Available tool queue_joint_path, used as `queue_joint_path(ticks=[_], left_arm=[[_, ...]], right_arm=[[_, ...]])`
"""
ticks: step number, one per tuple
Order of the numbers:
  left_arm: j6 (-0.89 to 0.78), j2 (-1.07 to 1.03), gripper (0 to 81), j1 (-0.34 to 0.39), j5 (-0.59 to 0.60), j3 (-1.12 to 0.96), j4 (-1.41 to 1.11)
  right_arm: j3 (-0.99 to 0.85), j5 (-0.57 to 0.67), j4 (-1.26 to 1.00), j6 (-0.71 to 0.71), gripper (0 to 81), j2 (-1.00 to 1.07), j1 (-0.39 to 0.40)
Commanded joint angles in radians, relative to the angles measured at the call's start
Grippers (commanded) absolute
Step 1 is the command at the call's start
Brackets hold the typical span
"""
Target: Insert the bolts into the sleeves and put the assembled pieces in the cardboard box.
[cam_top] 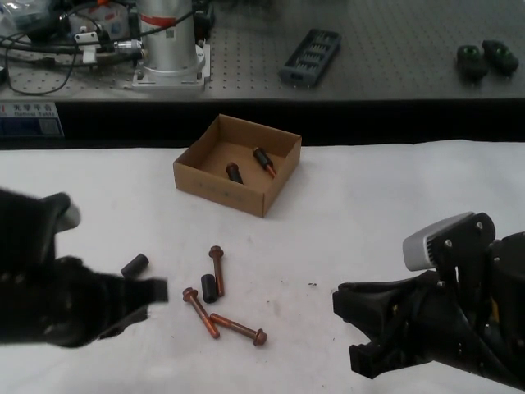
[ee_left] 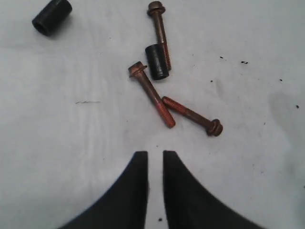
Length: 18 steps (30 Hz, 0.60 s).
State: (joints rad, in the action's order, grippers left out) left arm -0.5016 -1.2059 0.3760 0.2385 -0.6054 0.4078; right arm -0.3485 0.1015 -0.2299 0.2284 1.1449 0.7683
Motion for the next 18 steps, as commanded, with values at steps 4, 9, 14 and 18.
queue_joint_path(ticks=[4,9,14,18], left_arm=[[-0.153,-0.179,47.2,0.000,0.018,-0.123,-0.005],[-0.226,-0.283,39.3,0.004,0.032,-0.163,-0.056],[-0.291,-0.349,37.6,0.026,0.036,-0.162,-0.156],[-0.325,-0.395,37.6,0.048,0.025,-0.162,-0.217]], right_arm=[[-0.003,0.000,-0.016,-0.005,6.4,-0.012,0.002],[-0.003,-0.003,-0.016,-0.005,6.4,-0.012,0.002],[-0.003,-0.003,-0.019,-0.005,6.4,-0.012,0.002],[-0.003,-0.003,-0.020,-0.007,6.4,-0.012,0.002]])
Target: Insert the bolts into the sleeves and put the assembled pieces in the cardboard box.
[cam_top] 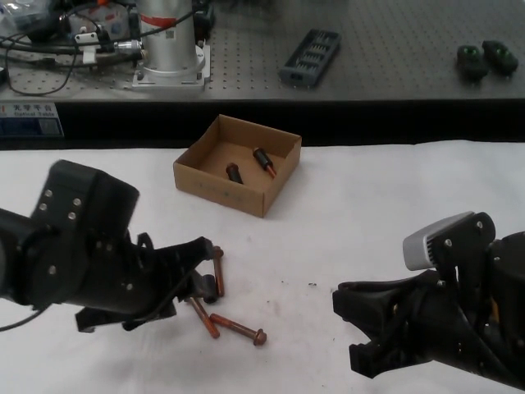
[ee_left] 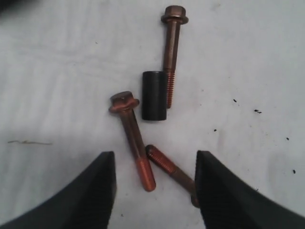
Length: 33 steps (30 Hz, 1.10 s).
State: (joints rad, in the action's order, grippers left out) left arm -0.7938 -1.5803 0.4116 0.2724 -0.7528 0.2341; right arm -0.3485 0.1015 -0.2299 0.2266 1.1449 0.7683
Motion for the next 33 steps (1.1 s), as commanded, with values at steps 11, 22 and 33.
queue_joint_path(ticks=[11,22,33], left_arm=[[-0.068,-0.108,37.6,0.032,-0.130,-0.016,-0.080],[-0.069,-0.171,33.4,0.032,-0.179,-0.016,-0.124],[0.095,-0.192,0.5,0.032,-0.133,-0.038,-0.062]], right_arm=[[-0.003,-0.003,-0.020,-0.022,6.4,-0.012,0.002],[-0.003,-0.003,-0.020,-0.022,6.4,-0.012,0.002],[-0.003,-0.003,-0.020,-0.025,6.4,-0.012,0.002]])
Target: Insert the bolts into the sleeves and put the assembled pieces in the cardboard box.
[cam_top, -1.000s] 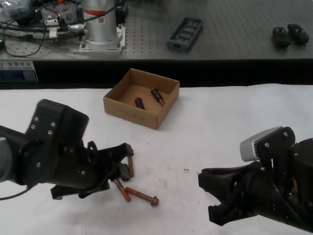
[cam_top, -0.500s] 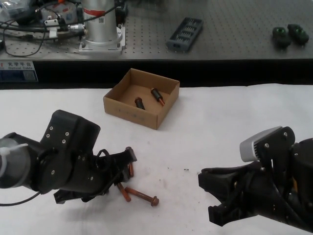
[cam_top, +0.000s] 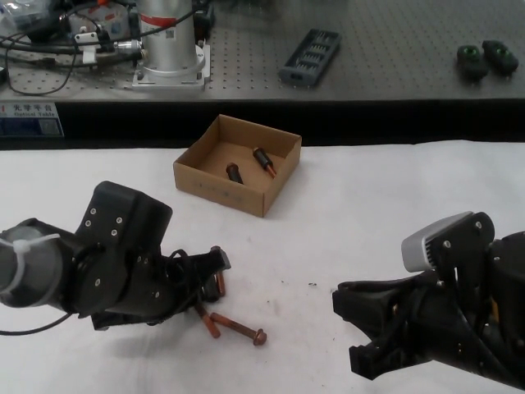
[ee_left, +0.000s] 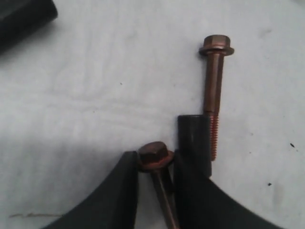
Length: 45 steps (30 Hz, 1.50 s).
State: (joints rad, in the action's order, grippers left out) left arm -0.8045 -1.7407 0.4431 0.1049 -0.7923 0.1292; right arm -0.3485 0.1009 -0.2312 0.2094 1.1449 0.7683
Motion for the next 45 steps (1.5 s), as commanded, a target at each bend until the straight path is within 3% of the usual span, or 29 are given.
queue_joint_path(ticks=[1,5,10,18,27,45], left_arm=[[0.125,-0.032,0.6,0.001,0.058,0.002,0.040],[0.303,-0.028,0.6,-0.001,0.166,-0.007,0.014],[0.534,0.013,0.6,-0.001,0.168,-0.015,0.075],[0.790,0.137,0.6,-0.048,-0.012,-0.053,0.345],[0.918,0.189,0.6,-0.060,-0.049,-0.101,0.618],[0.936,0.185,0.6,-0.060,-0.049,-0.053,0.621]], right_arm=[[-0.003,-0.002,-0.019,-0.008,6.4,-0.012,0.002],[-0.003,-0.002,-0.019,-0.016,6.4,-0.012,0.002],[-0.003,-0.002,-0.019,-0.016,6.4,-0.012,0.002],[-0.003,-0.002,-0.022,-0.027,6.4,-0.012,0.002],[-0.003,-0.002,-0.022,-0.027,6.4,-0.012,0.002],[-0.003,-0.002,-0.015,-0.030,6.4,-0.012,0.002]])
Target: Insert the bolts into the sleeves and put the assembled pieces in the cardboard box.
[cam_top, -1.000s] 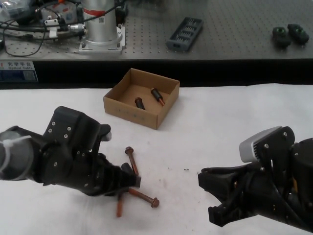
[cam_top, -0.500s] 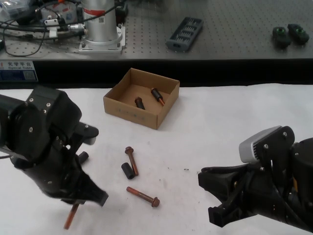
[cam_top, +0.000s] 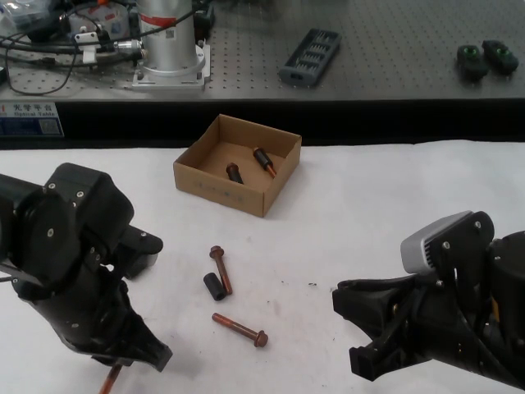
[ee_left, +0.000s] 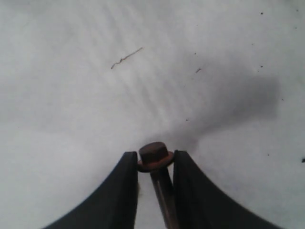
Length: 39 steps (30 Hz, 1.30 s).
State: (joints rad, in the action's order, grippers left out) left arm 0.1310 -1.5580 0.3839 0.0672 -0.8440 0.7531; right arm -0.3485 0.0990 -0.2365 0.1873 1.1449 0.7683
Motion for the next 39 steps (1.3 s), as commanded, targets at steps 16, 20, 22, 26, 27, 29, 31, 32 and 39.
queue_joint_path(ticks=[16,20,22,26,27,29,31,32,39], left_arm=[[-0.043,0.002,36.0,-0.001,-0.011,-0.002,0.090],[-0.043,0.002,36.0,-0.001,-0.011,-0.002,0.092],[-0.043,0.002,36.0,-0.001,-0.011,-0.002,0.085],[-0.071,0.002,36.0,-0.001,-0.011,-0.002,0.074],[-0.092,0.002,36.0,-0.001,-0.011,-0.002,0.067],[-0.131,0.002,36.0,-0.001,-0.011,-0.002,0.046],[-0.176,0.002,35.7,-0.001,-0.011,-0.002,0.032],[-0.186,0.002,35.2,-0.001,-0.011,-0.002,0.030],[-0.193,0.002,27.5,-0.001,-0.011,0.003,0.027]], right_arm=[[-0.003,0.000,-0.010,-0.008,6.4,-0.012,0.002],[-0.003,0.000,-0.010,-0.008,6.4,-0.012,0.002],[-0.003,0.000,-0.010,-0.008,6.4,-0.012,0.002],[-0.003,0.000,-0.010,-0.008,6.4,-0.012,0.002],[-0.003,0.000,-0.010,-0.008,6.4,-0.012,0.002],[-0.003,0.000,-0.010,-0.008,6.4,-0.012,0.002],[-0.003,0.000,-0.010,-0.008,6.4,-0.012,0.002],[-0.003,0.000,-0.010,-0.008,6.4,-0.012,0.002],[-0.003,0.000,-0.010,-0.008,6.4,-0.012,0.002]])
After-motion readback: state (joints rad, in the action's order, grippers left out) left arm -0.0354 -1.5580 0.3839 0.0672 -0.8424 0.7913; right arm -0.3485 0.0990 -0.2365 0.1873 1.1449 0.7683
